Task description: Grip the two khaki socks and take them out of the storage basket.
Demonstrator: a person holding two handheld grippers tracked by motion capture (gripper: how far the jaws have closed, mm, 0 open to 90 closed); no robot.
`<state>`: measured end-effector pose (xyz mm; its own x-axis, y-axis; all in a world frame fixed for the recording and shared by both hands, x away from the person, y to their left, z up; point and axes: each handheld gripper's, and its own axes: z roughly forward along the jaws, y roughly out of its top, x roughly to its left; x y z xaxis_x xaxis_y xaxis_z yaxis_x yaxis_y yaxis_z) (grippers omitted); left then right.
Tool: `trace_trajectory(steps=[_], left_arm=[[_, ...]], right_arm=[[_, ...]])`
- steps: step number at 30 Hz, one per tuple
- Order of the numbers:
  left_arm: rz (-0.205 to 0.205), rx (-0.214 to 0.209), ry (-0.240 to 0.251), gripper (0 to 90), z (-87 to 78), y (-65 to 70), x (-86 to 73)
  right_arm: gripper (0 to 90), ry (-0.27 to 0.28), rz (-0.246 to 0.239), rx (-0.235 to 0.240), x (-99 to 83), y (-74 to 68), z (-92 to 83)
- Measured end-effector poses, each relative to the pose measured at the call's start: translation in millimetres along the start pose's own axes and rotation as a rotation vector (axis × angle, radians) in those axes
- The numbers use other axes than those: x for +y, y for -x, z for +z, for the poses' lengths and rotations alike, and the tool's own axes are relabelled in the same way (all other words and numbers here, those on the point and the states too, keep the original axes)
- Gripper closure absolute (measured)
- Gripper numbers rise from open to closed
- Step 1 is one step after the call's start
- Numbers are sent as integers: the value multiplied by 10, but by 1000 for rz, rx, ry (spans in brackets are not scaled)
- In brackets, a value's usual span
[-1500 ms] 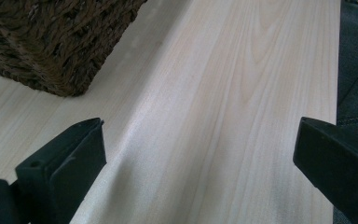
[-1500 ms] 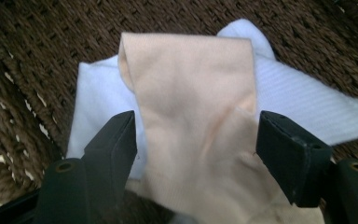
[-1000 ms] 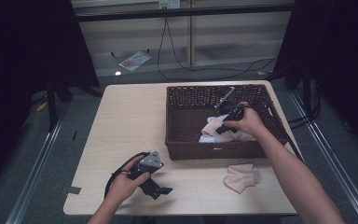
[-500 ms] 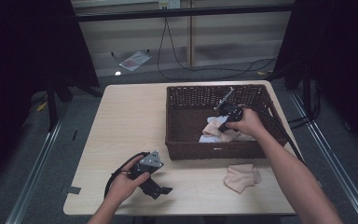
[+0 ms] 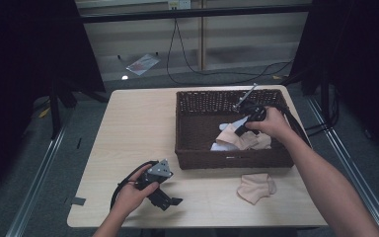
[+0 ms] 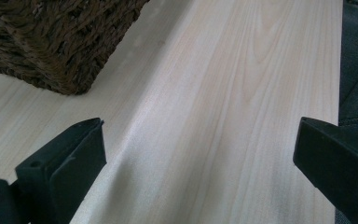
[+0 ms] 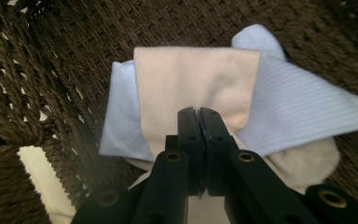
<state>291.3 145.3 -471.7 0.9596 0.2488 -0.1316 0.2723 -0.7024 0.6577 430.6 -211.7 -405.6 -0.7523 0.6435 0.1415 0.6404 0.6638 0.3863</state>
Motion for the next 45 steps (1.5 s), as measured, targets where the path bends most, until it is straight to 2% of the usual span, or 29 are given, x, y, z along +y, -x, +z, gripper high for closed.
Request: trace_trajectory(steps=[7,14,20,25,31,32,35,36,38,45], left_arm=[[-1,-3,11,20,6,3,2],[1,-1,10,20,2,7,7],[6,-2,3,20,0,2,11],[4,-4,8,20,5,1,10],[5,-4,7,20,3,3,10],[6,-2,4,20,0,3,11],[3,-1,13,20,3,5,8],[4,-1,12,20,0,5,9],[0,1,15,20,1,7,8],[3,-2,10,20,0,7,10]], right_arm=[[898,26,2,15,-23,6,-233],[900,56,42,43,-43,0,-477],[900,83,52,40,-48,1,-658],[900,72,48,41,-25,-30,-817],[900,99,32,29,-4,-91,-1004],[900,88,29,43,1,-111,-1025],[900,86,10,42,11,-166,-1101],[900,95,9,26,15,-191,-1132],[900,109,-1,45,19,-225,-1200],[900,134,-42,40,23,-328,-1430]])
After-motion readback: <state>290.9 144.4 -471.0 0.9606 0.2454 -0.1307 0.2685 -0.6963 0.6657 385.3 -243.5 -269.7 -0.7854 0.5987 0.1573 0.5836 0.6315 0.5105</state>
